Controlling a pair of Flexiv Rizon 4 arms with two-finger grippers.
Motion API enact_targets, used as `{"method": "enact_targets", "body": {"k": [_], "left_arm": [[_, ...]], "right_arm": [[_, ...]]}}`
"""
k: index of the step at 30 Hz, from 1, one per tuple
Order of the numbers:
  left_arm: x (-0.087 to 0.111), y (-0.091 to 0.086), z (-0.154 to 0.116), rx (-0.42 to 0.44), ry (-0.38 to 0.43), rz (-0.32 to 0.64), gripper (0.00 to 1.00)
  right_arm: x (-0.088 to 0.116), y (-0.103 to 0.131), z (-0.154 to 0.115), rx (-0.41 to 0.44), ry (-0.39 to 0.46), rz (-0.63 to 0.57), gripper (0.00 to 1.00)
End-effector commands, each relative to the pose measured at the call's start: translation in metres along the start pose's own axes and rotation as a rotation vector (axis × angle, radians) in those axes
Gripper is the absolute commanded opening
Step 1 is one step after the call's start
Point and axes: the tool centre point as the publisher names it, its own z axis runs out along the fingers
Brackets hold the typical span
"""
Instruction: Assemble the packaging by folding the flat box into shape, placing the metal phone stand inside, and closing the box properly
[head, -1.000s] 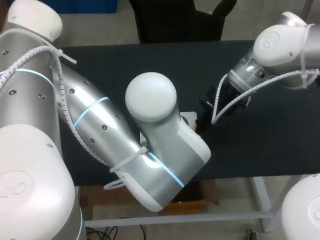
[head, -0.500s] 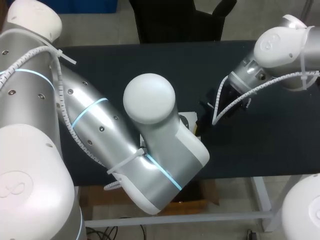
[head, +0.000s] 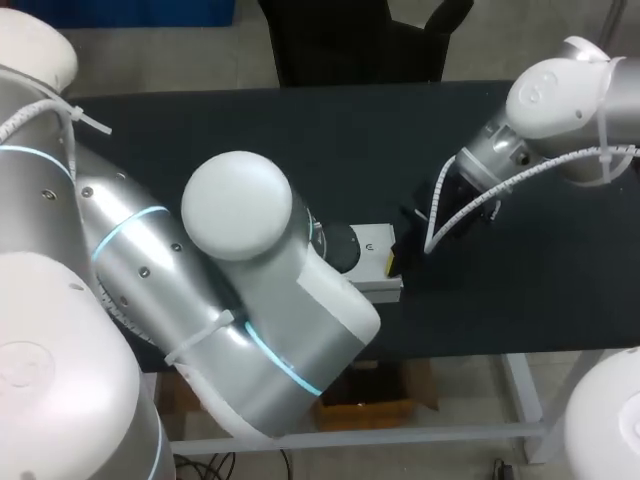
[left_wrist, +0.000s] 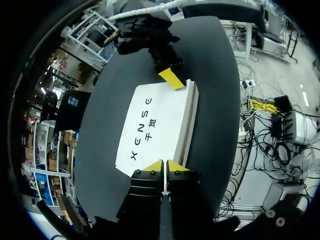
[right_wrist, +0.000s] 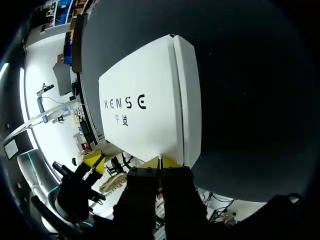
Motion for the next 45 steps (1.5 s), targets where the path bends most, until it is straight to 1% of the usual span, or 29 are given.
{"method": "enact_targets", "body": {"k": [1,9,22,26,33,45], "left_arm": [[-0.017,0.006,0.009,0.021,0.102,-0.019,0.00],[-0.022,0.015,0.028,-0.001,0.152,-0.058,0.00],[-0.015,0.027,0.030,-0.007,0.172,-0.073,0.00],[-0.012,0.029,0.035,-0.015,0.177,-0.073,0.00],[-0.008,0.031,0.046,-0.019,0.193,-0.074,0.00],[-0.003,0.035,0.053,-0.009,0.206,-0.076,0.00]], "right_arm": [[-0.001,0.001,0.002,0.006,0.002,-0.002,0.00],[-0.001,0.000,0.002,0.005,0.002,-0.007,0.00],[-0.003,0.000,0.003,0.007,0.004,-0.002,0.00],[-0.004,0.002,0.005,0.009,0.005,0.000,0.00],[-0.006,0.005,0.008,0.017,0.006,0.008,0.00],[-0.011,0.009,0.012,0.029,0.010,0.017,0.00]]}}
